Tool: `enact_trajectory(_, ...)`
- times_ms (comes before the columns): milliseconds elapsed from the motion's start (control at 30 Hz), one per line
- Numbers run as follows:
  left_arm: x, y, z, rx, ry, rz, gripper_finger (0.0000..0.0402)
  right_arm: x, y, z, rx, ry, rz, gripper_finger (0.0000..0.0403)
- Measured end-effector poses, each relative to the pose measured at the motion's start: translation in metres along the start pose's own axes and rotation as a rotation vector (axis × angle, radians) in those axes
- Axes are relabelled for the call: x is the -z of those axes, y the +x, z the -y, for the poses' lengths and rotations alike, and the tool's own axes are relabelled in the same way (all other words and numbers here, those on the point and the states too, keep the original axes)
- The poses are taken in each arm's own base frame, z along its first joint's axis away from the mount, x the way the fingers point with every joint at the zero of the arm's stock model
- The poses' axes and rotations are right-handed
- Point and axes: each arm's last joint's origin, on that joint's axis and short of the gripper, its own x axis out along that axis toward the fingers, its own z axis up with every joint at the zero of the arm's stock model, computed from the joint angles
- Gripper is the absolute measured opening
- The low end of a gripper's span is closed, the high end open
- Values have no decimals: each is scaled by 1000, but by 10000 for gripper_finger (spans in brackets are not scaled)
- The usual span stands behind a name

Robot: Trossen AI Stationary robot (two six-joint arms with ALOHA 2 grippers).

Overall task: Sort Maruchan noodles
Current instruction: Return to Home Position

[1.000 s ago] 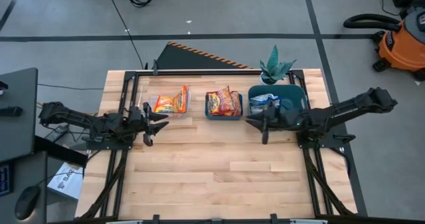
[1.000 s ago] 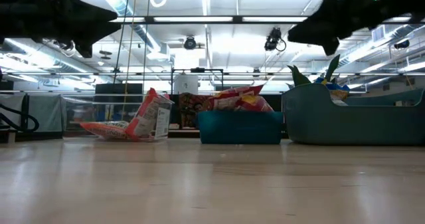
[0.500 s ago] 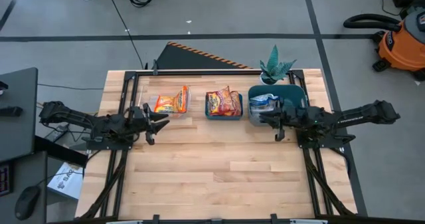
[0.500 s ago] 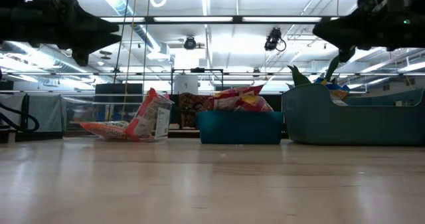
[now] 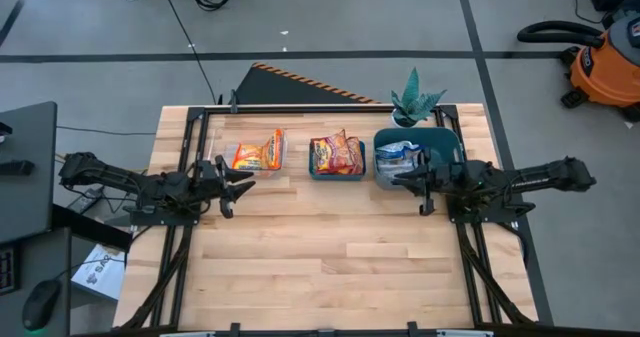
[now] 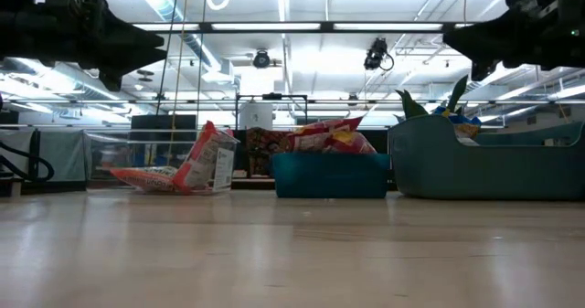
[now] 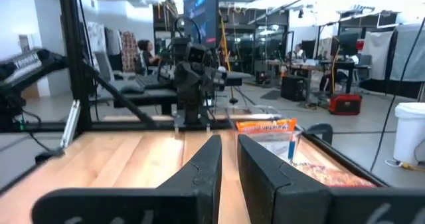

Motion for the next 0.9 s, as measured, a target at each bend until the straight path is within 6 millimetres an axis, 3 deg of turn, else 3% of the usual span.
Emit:
enact_trajectory(467,0,0,0,0,1,0,142,-11,-17,3,19,-25,46,54)
enact_trajectory(900,0,0,0,0,2,0,142,-3,-18,3,19,-24,34,54)
